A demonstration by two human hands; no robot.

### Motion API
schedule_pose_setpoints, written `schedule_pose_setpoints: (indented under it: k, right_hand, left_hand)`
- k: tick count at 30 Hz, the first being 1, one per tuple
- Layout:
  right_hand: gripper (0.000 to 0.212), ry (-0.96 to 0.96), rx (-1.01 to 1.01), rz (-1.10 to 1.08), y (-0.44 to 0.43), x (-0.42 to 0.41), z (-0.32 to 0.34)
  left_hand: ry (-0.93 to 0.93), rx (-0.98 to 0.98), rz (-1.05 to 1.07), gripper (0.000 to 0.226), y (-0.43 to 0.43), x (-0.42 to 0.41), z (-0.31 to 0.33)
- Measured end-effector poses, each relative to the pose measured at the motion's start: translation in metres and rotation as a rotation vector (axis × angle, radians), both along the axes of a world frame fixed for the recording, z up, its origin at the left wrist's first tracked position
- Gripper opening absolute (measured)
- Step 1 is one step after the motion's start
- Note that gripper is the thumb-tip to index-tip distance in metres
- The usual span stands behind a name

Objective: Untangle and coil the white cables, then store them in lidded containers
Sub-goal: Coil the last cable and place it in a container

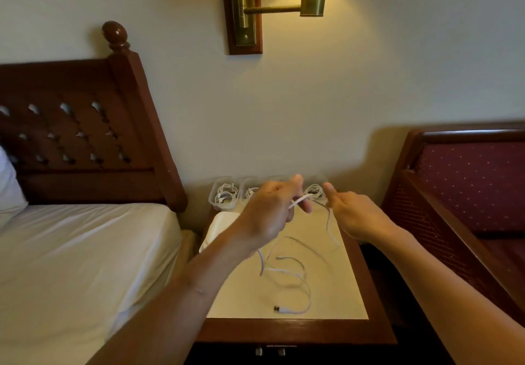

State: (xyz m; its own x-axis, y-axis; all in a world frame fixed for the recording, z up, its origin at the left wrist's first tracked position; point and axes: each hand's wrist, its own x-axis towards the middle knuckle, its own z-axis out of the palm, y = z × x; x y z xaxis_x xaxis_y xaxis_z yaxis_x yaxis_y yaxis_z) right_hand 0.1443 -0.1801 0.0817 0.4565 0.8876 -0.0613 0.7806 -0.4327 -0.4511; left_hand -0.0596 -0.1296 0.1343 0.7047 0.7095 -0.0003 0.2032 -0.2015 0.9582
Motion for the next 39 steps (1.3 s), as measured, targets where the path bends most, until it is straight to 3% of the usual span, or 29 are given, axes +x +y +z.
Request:
schedule_pose_setpoints:
  k: [1,3,5,6,7,10,13,16,17,18,20,22,24,26,30,31,33,36,39]
  right_hand:
    - [0.042,-0.034,0.077,-0.016,-0.006,-0.003,0.001]
    - [0.037,0.118,0.442,0.097,-0.019,-0.012,0.005]
    - [0.038,0.276,0.633,0.327,-0.028,-0.023,0.009]
    - [0.028,0.304,0.662,0.391,-0.030,-0.028,0.007]
    - [0.021,0.314,0.679,0.385,-0.030,-0.031,0.002]
    - [0.034,0.364,0.810,0.099,-0.021,-0.022,-0.011]
    - [0.031,0.376,0.804,-0.146,-0.013,0.000,-0.020]
    - [0.024,0.284,0.601,-0.284,-0.009,0.019,-0.034]
    - [0.024,0.202,0.519,-0.275,-0.011,0.016,-0.037]
    - [0.039,0.113,0.498,-0.220,-0.012,0.009,-0.038]
    - [0.066,0.017,0.624,0.021,-0.013,-0.011,-0.036]
    - [0.049,-0.023,0.738,0.209,-0.012,-0.031,-0.027]
    - [0.020,-0.044,0.784,0.183,-0.007,-0.033,-0.024]
    - [0.012,-0.011,0.750,0.087,-0.004,-0.021,-0.025]
    - [0.009,0.018,0.472,-0.192,-0.002,0.001,-0.027]
    - [0.020,-0.016,0.479,-0.190,-0.003,-0.002,-0.027]
    - [0.046,-0.064,0.623,0.061,-0.007,-0.015,-0.028]
    - [0.025,-0.233,0.712,0.421,-0.009,-0.033,-0.027]
    - [0.030,-0.234,0.702,0.228,0.000,-0.014,-0.026]
  left_hand:
    - [0.038,-0.009,-0.023,0.036,0.005,-0.001,0.014]
    - [0.107,-0.032,-0.096,0.018,0.011,-0.001,0.036]
    - [0.176,-0.027,-0.161,0.020,0.014,0.005,0.046]
    - [0.200,-0.022,-0.183,0.024,0.014,0.008,0.048]
    - [0.212,-0.023,-0.202,0.027,0.014,0.010,0.050]
    - [0.230,-0.038,-0.253,0.033,0.024,0.003,0.044]
    - [0.188,-0.118,-0.310,0.031,0.035,-0.021,0.029]
    - [0.011,-0.297,-0.326,0.029,0.035,-0.038,0.012]
    - [-0.026,-0.332,-0.305,0.029,0.033,-0.038,0.007]
    - [-0.042,-0.341,-0.281,0.027,0.031,-0.035,0.003]
    - [-0.060,-0.318,-0.256,0.026,0.026,-0.026,0.000]
    - [-0.078,-0.309,-0.258,0.027,0.025,-0.018,0.005]
    - [-0.084,-0.311,-0.265,0.029,0.026,-0.019,0.012]
    - [-0.064,-0.318,-0.270,0.031,0.028,-0.025,0.014]
    - [0.009,-0.340,-0.295,0.029,0.028,-0.035,0.003]
    - [0.017,-0.353,-0.290,0.027,0.026,-0.034,0.000]
    - [0.002,-0.386,-0.276,0.024,0.024,-0.027,-0.003]
    - [0.009,-0.373,-0.281,0.024,0.019,-0.019,0.001]
    - [0.022,-0.373,-0.265,0.025,0.018,-0.023,0.005]
